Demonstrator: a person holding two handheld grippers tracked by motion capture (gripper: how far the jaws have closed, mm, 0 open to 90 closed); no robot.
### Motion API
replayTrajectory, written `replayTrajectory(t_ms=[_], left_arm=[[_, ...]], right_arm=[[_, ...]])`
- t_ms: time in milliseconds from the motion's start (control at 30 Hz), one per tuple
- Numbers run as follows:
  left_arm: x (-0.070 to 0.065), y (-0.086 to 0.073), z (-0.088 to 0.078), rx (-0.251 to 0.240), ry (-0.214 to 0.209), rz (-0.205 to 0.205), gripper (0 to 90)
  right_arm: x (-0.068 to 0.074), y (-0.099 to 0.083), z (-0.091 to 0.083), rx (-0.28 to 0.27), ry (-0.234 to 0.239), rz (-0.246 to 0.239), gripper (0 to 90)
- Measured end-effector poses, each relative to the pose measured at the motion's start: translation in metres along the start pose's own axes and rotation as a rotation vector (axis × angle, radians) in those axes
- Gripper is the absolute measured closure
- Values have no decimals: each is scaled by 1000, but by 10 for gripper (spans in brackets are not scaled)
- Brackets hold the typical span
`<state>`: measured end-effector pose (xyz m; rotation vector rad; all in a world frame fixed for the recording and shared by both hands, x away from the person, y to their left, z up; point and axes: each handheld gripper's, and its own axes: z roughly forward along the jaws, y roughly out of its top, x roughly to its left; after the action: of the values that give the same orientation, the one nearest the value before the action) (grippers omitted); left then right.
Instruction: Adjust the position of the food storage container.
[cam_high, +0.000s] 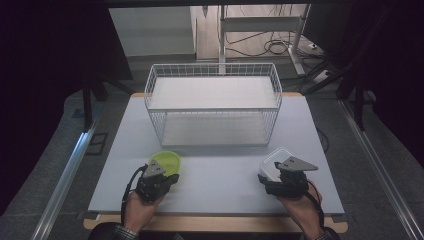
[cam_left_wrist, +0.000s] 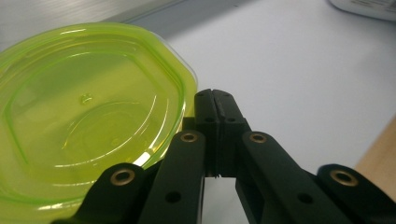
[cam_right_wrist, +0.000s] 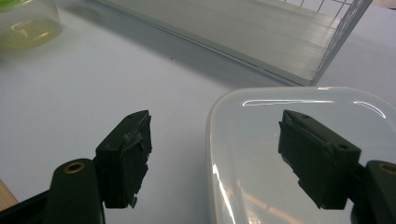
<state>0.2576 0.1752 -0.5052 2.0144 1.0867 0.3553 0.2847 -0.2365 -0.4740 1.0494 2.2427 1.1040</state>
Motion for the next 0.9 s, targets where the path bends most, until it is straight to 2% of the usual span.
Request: replayTrajectory(t_ms=[567,667,800,900], left_arm=[[39,-3,-5,-33,97,-78,900],[41,-3,-6,-44,92,-89,900],[34,-2,-10,-76,57,-64,892],[27,-2,-8,-80,32,-36,804]], right_arm=[[1,0,1,6,8,-4,274],[1,-1,1,7,10,0,275],[-1,0,0,2,9,13,303],[-6,0,-4,-11,5,28,370]])
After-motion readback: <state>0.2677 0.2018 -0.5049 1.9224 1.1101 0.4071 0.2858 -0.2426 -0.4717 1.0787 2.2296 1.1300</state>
